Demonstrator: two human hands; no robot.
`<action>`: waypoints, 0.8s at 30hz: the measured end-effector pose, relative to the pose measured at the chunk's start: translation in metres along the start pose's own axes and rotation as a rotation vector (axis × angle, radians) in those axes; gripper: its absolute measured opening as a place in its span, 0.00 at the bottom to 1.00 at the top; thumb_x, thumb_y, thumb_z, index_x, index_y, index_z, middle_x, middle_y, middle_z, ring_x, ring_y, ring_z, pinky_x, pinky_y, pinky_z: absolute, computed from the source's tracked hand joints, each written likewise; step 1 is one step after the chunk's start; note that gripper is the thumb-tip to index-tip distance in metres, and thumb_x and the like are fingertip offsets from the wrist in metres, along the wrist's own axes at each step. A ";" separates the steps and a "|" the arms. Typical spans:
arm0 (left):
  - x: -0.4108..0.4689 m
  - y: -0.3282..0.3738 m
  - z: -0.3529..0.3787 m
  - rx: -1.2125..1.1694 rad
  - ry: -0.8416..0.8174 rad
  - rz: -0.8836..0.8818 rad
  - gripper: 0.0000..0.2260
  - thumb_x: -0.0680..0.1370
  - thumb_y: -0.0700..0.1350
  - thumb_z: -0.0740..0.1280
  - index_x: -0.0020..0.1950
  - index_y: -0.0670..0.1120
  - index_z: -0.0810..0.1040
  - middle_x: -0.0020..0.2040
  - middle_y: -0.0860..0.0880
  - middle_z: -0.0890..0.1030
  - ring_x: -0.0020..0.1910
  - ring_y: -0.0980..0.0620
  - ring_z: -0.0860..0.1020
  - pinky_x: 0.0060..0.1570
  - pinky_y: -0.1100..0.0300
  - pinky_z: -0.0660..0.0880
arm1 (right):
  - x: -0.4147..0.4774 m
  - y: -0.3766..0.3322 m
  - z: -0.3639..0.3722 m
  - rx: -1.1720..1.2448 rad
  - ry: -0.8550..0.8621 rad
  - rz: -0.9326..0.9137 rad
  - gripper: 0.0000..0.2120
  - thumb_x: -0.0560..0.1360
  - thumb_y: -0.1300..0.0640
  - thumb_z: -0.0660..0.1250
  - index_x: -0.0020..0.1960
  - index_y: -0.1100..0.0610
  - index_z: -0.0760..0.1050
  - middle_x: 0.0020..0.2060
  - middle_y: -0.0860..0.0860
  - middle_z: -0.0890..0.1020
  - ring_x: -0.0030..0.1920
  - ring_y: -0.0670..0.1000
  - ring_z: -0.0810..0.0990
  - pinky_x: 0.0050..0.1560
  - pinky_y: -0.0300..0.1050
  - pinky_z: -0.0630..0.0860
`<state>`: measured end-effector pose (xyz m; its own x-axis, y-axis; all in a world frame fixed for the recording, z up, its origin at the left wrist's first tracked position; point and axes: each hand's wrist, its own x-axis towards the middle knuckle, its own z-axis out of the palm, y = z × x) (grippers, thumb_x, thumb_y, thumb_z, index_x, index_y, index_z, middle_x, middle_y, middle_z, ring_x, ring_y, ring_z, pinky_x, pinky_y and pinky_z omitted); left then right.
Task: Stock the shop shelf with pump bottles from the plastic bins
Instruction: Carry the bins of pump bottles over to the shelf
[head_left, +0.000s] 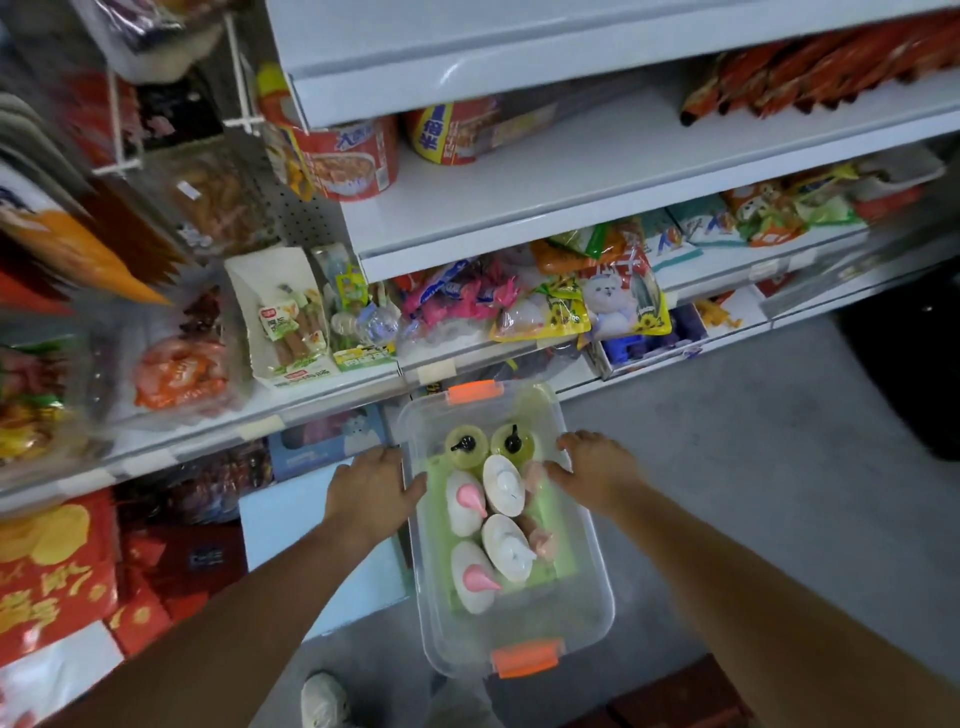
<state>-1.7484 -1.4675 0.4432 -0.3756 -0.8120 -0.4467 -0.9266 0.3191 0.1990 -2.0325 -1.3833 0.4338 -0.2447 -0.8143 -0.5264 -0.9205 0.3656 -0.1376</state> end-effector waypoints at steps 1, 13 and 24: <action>-0.002 0.000 -0.012 -0.019 0.034 0.000 0.35 0.72 0.67 0.48 0.65 0.47 0.77 0.62 0.45 0.79 0.61 0.44 0.77 0.58 0.51 0.74 | -0.001 -0.011 -0.014 0.009 0.023 -0.042 0.24 0.79 0.39 0.60 0.67 0.53 0.72 0.62 0.55 0.78 0.62 0.58 0.76 0.60 0.49 0.73; -0.073 -0.102 -0.138 0.047 0.237 -0.250 0.28 0.77 0.65 0.59 0.67 0.48 0.75 0.65 0.48 0.77 0.65 0.46 0.74 0.63 0.52 0.68 | -0.004 -0.211 -0.120 -0.172 0.195 -0.589 0.22 0.78 0.39 0.59 0.61 0.55 0.75 0.55 0.54 0.80 0.54 0.56 0.79 0.54 0.50 0.77; -0.232 -0.259 -0.208 0.005 0.412 -0.594 0.29 0.77 0.66 0.57 0.67 0.47 0.75 0.66 0.45 0.76 0.65 0.44 0.74 0.62 0.49 0.70 | -0.057 -0.449 -0.155 -0.289 0.170 -0.989 0.25 0.78 0.36 0.59 0.65 0.53 0.73 0.54 0.55 0.80 0.54 0.58 0.80 0.45 0.47 0.75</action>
<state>-1.4172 -1.4636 0.6770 0.2282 -0.9670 -0.1131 -0.9726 -0.2318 0.0200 -1.6524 -1.5707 0.6556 0.6392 -0.7521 -0.1601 -0.7655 -0.6027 -0.2253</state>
